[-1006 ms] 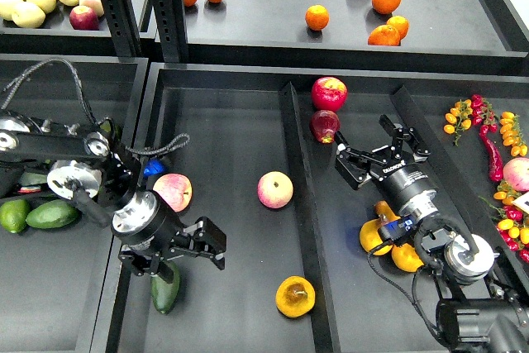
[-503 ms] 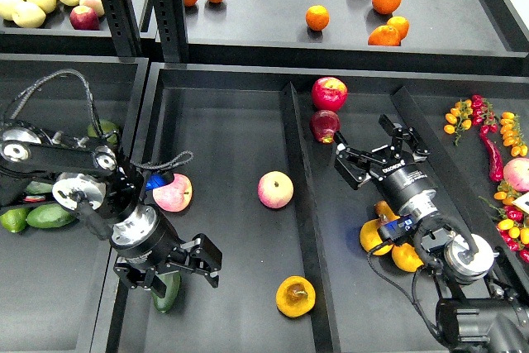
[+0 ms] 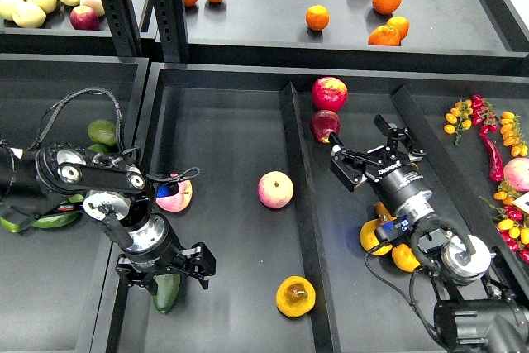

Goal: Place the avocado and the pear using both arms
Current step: 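Lower the open left gripper over the avocado, then close the left gripper around the avocado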

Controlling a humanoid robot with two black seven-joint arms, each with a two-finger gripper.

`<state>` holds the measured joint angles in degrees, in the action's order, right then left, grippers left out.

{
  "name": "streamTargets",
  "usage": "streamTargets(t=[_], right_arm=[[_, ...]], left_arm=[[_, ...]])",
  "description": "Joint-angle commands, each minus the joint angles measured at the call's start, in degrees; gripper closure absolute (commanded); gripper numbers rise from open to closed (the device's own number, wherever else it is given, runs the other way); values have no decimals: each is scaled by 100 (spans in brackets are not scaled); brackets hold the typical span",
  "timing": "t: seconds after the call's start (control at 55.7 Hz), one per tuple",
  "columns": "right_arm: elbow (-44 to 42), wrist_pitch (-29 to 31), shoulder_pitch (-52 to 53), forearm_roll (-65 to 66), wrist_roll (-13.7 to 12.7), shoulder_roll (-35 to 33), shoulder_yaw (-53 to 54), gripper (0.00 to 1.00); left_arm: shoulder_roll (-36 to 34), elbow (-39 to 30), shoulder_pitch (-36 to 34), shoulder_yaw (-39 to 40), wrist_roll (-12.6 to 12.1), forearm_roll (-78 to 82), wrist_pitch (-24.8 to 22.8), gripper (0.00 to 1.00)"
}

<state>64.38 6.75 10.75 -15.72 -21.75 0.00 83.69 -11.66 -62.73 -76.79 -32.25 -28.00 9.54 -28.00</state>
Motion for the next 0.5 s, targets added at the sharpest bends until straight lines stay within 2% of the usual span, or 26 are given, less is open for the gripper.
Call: streamTargets(t=[0.0, 0.485], right_arm=[[13, 19, -12, -1, 4, 0, 7, 0], [57, 28, -12, -1, 4, 0, -10, 0]], left_arm=[[93, 217, 32, -18, 0, 4, 0, 1], [155, 823, 331, -79, 0, 259, 0, 1]])
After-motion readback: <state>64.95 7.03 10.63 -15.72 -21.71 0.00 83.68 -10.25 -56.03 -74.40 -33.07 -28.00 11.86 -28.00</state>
